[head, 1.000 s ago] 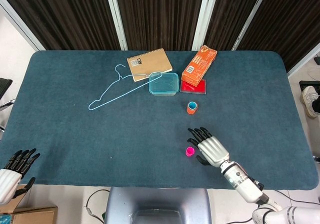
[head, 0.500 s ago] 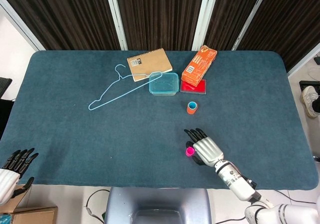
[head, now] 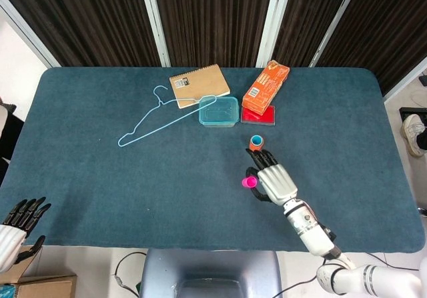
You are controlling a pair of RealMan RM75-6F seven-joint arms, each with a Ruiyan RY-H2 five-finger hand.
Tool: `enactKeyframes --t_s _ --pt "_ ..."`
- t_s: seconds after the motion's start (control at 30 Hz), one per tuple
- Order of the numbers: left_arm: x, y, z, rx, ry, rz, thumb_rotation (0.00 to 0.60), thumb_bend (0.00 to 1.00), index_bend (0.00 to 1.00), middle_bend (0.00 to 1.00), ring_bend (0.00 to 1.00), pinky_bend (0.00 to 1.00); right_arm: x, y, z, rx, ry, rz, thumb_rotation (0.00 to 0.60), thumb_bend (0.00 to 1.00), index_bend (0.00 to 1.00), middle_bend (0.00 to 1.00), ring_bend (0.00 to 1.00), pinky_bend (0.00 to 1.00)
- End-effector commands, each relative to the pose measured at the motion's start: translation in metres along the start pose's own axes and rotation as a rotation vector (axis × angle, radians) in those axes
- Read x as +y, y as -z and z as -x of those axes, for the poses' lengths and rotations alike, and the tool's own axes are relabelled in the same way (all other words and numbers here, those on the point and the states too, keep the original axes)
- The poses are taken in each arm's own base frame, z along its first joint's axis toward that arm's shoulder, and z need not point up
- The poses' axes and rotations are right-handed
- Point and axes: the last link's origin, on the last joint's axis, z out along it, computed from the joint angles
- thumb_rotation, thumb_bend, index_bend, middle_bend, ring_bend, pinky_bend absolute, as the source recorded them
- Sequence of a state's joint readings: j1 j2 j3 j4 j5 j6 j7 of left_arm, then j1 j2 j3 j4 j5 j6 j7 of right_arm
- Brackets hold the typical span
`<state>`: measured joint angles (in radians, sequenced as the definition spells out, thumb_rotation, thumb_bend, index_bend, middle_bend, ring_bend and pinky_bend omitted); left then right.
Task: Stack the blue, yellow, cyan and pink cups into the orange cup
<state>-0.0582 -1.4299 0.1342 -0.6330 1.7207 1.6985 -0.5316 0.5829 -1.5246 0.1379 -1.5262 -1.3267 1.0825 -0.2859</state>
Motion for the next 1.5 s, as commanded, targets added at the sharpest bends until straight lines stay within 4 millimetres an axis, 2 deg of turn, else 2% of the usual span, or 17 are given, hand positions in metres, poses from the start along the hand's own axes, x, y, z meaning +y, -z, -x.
enactKeyframes --t_s 0.03,0.07,0.1,0.2,0.37,0.6,1.13,1.2,1.23,1.27,1.3,1.37,1.43,1.5 --pt "0.0 0.0 0.0 -0.001 -0.002 -0.001 0.6 0.42 0.0 0.0 0.0 0.08 0.007 -0.036 -0.028 0.157 0.037 0.07 0.6 0.5 0.6 0.07 0.0 0.17" --pt "0.0 -0.001 0.001 -0.002 -0.004 -0.003 0.6 0.42 0.0 0.0 0.0 0.08 0.018 -0.061 -0.04 0.197 0.066 0.142 0.6 0.49 0.6 0.08 0.0 0.17" --pt "-0.001 -0.001 0.001 -0.003 -0.005 -0.005 0.6 0.42 0.0 0.0 0.0 0.08 0.022 -0.077 -0.04 0.19 0.071 0.188 0.6 0.5 0.6 0.07 0.0 0.17" --pt "-0.001 -0.002 0.001 -0.005 -0.007 -0.01 0.6 0.42 0.0 0.0 0.0 0.08 0.025 -0.095 -0.037 0.174 0.088 0.24 0.6 0.5 0.6 0.07 0.0 0.17" --pt "-0.003 -0.003 0.002 -0.006 -0.009 -0.02 0.6 0.42 0.0 0.0 0.0 0.08 0.028 -0.111 -0.026 0.154 0.101 0.28 0.6 0.49 0.6 0.07 0.0 0.17" --pt "-0.004 -0.005 0.002 -0.009 -0.008 -0.028 0.6 0.42 0.0 0.0 0.0 0.08 0.027 -0.116 -0.014 0.125 0.104 0.283 0.6 0.49 0.6 0.07 0.0 0.17" --pt "-0.005 -0.004 0.001 -0.009 -0.004 -0.027 0.6 0.42 0.0 0.0 0.0 0.08 0.037 -0.107 -0.003 0.081 0.138 0.313 0.6 0.5 0.56 0.07 0.0 0.17" --pt "-0.005 -0.005 0.002 -0.01 -0.004 -0.025 0.6 0.42 0.0 0.0 0.0 0.08 0.038 -0.106 0.001 0.056 0.141 0.317 0.6 0.5 0.52 0.08 0.0 0.17" --pt "-0.005 -0.005 0.002 -0.01 -0.004 -0.025 0.6 0.42 0.0 0.0 0.0 0.08 0.039 -0.105 0.002 0.046 0.143 0.317 0.6 0.5 0.46 0.07 0.0 0.17" --pt "-0.005 -0.005 0.002 -0.01 -0.004 -0.025 0.6 0.42 0.0 0.0 0.0 0.08 0.039 -0.105 0.003 0.035 0.143 0.316 0.6 0.49 0.36 0.05 0.0 0.17" --pt "-0.005 -0.005 0.002 -0.009 -0.004 -0.025 0.6 0.42 0.0 0.0 0.0 0.08 0.04 -0.104 0.003 0.023 0.138 0.314 0.6 0.48 0.22 0.03 0.0 0.15" --pt "-0.005 -0.005 0.002 -0.009 -0.003 -0.026 0.6 0.42 0.0 0.0 0.0 0.08 0.04 -0.101 0.001 0.016 0.121 0.305 0.6 0.43 0.06 0.0 0.0 0.11" --pt "-0.005 -0.005 0.001 -0.009 -0.002 -0.026 0.6 0.42 0.0 0.0 0.0 0.08 0.039 -0.093 -0.005 0.027 0.094 0.28 0.6 0.38 0.0 0.0 0.0 0.07" --pt "-0.005 -0.004 0.001 -0.006 -0.001 -0.026 0.6 0.42 0.0 0.0 0.0 0.08 0.038 -0.072 -0.013 0.055 0.067 0.238 0.6 0.34 0.0 0.0 0.0 0.05"
